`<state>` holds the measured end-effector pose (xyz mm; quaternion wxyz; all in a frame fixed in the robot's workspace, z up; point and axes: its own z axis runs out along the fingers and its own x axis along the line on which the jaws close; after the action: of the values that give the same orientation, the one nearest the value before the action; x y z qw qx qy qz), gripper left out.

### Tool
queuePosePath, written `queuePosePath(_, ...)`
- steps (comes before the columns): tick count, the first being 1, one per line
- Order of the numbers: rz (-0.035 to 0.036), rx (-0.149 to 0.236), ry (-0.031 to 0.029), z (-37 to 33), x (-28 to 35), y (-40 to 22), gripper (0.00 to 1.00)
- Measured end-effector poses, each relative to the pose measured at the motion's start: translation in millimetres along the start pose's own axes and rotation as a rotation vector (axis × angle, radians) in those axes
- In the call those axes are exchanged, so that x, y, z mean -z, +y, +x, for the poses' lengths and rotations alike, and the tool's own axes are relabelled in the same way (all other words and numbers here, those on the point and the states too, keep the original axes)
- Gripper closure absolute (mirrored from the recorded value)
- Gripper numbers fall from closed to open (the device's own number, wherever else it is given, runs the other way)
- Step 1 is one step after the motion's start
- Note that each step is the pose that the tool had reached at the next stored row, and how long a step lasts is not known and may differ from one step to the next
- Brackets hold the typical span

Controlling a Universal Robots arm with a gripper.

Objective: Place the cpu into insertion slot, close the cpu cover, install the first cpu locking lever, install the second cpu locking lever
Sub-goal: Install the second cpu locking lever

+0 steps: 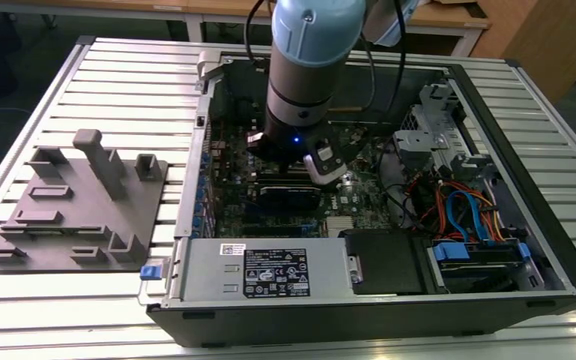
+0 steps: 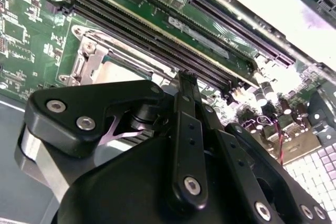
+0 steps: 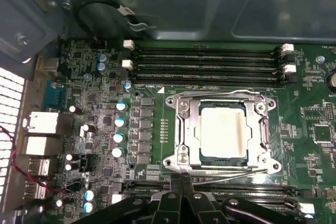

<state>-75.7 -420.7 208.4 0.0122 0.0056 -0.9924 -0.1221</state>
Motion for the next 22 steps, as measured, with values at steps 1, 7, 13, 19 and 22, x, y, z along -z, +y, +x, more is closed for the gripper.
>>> queuePosePath(1,-0.0078,0.000,-0.0001,1.0,-0.2,-0.6,0.89)
queuePosePath(7,-0.0249,0.001,-0.0003,2.3,-3.2,-6.7,0.89)
queuePosePath(13,-0.0570,0.002,-0.0007,3.6,-6.1,-10.8,0.89)
queuePosePath(19,-0.0787,0.002,-0.0009,4.3,-7.8,-13.1,0.89)
queuePosePath(22,-0.0804,0.002,-0.0009,4.6,-8.1,-14.6,0.89)
